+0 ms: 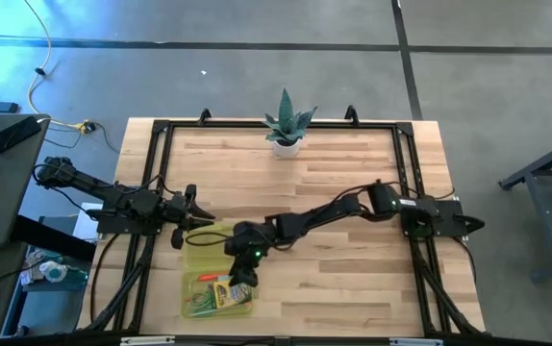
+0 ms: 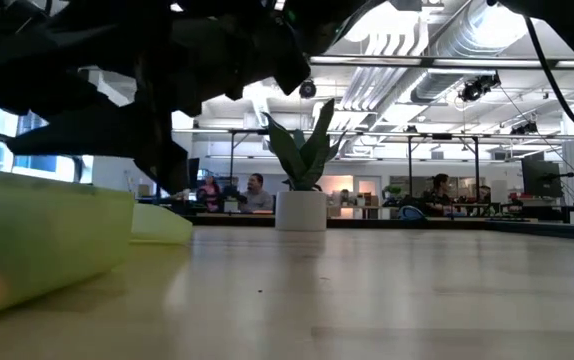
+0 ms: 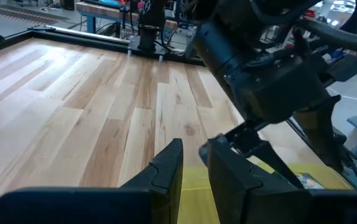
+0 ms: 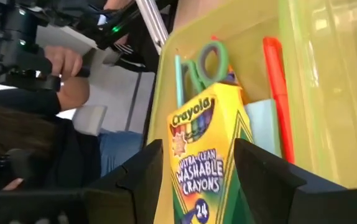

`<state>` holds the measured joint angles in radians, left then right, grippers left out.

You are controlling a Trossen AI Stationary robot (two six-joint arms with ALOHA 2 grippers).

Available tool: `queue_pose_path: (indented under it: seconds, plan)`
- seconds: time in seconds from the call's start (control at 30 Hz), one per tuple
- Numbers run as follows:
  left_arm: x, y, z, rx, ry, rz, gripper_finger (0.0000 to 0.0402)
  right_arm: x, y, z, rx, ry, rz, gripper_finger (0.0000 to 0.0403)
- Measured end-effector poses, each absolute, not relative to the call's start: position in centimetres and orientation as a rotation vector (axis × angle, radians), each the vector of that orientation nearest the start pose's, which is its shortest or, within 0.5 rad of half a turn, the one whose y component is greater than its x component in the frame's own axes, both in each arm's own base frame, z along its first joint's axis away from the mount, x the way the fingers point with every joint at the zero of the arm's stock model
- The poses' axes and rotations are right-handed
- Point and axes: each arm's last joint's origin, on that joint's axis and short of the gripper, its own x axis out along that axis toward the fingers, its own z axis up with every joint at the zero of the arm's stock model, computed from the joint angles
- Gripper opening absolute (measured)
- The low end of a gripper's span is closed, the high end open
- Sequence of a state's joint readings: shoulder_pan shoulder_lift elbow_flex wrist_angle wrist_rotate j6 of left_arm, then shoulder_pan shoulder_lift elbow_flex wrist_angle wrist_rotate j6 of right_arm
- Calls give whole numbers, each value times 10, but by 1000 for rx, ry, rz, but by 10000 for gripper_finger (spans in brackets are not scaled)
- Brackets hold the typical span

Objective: Pack school essentials
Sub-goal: Close the yellow supply box

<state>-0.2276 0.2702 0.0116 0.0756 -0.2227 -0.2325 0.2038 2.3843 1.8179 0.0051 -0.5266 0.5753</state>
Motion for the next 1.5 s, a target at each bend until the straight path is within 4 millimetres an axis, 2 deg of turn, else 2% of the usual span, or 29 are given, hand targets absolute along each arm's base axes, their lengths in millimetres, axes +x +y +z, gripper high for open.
queue_pose_path:
  seconds: [0.33, 0.77, 1.13, 1.33, 1.5]
  plan:
    - [111, -19, 152, -191, 177, 14, 62, 501, 115, 188, 445, 771, 473, 188]
    - [111, -19, 152, -191, 179, 16, 62, 475, 100, 235, 156, 786, 202, 188]
    - [111, -19, 151, -188, 182, 25, 62, 450, 78, 270, 80, 843, 30, 188]
    - [111, -18, 151, -102, 180, 45, 62, 426, 62, 304, 65, 844, -78, 188]
    - [111, -17, 151, -139, 174, 100, 63, 405, 57, 334, 1, 804, -152, 188]
